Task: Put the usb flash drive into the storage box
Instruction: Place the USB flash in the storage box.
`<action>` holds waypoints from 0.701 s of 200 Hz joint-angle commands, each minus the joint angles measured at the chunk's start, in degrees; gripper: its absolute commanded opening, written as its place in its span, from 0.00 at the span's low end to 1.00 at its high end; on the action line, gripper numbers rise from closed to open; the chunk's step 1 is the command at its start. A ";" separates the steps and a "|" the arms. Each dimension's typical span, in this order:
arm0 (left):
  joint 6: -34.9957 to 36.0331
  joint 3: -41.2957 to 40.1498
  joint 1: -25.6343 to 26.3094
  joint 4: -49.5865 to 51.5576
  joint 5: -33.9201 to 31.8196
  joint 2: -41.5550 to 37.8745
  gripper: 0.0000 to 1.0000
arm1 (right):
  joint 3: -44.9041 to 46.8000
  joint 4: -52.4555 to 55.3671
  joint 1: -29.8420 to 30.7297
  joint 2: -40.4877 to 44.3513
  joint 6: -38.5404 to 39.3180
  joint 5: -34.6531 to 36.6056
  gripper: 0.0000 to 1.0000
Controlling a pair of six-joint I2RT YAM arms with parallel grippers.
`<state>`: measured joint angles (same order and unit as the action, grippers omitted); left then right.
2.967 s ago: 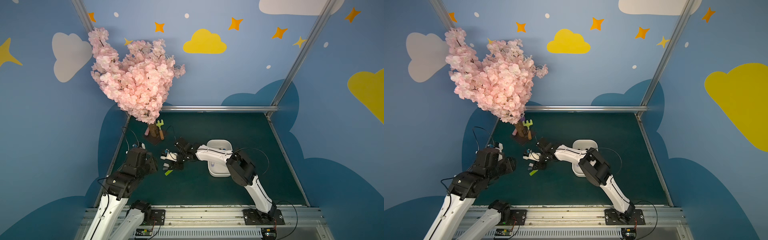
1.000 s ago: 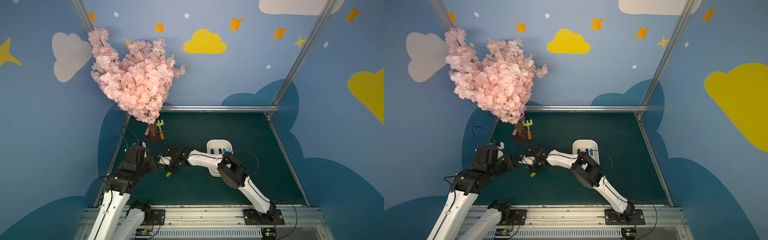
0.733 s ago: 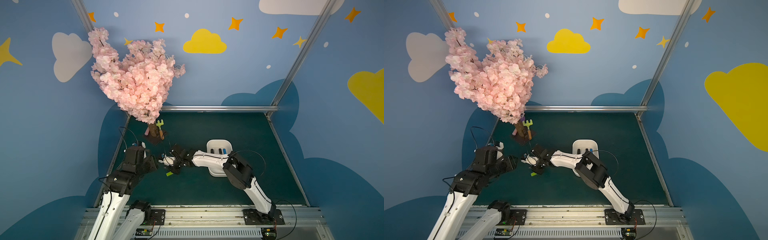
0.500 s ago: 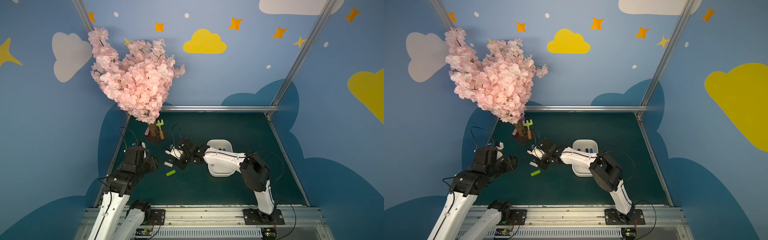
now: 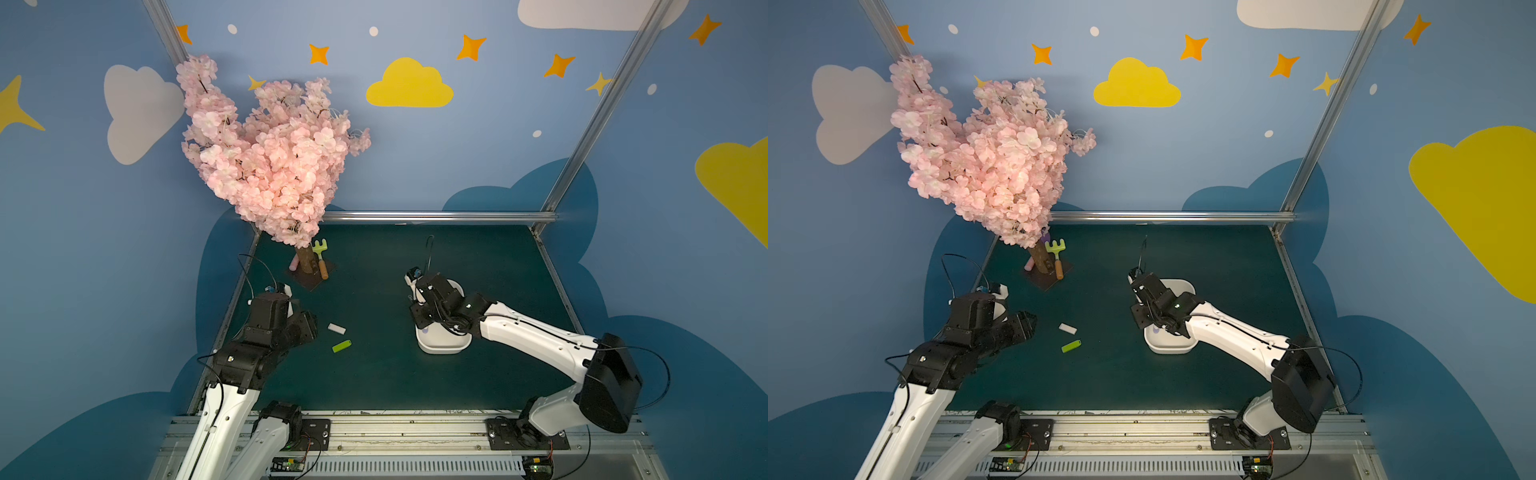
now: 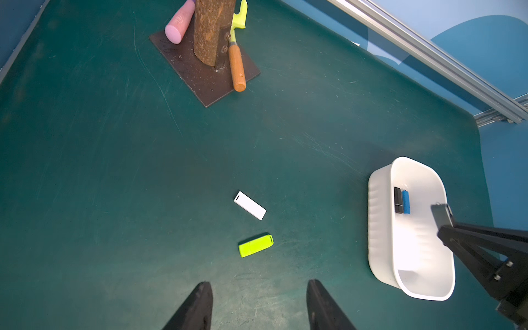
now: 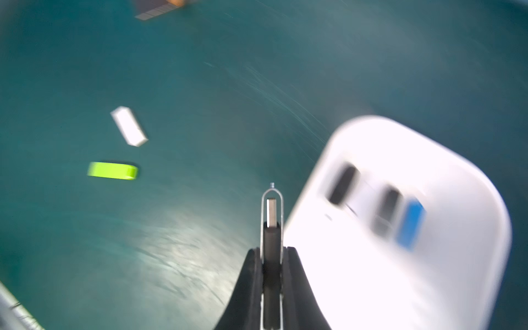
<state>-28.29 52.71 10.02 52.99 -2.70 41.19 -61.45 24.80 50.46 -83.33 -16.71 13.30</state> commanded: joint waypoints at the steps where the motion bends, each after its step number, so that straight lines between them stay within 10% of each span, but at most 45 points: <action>1: 0.51 -0.75 -0.05 -0.87 0.46 -0.47 0.56 | 6.04 3.27 -2.43 3.28 -8.61 6.56 0.06; 140: 0.45 -1.06 0.09 -1.15 0.77 -0.94 0.57 | 8.54 -7.29 -8.25 -10.88 -13.17 -1.84 0.07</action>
<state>-28.32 51.86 10.02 52.60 -2.48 40.21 -50.00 19.88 42.92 -91.72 -28.69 13.30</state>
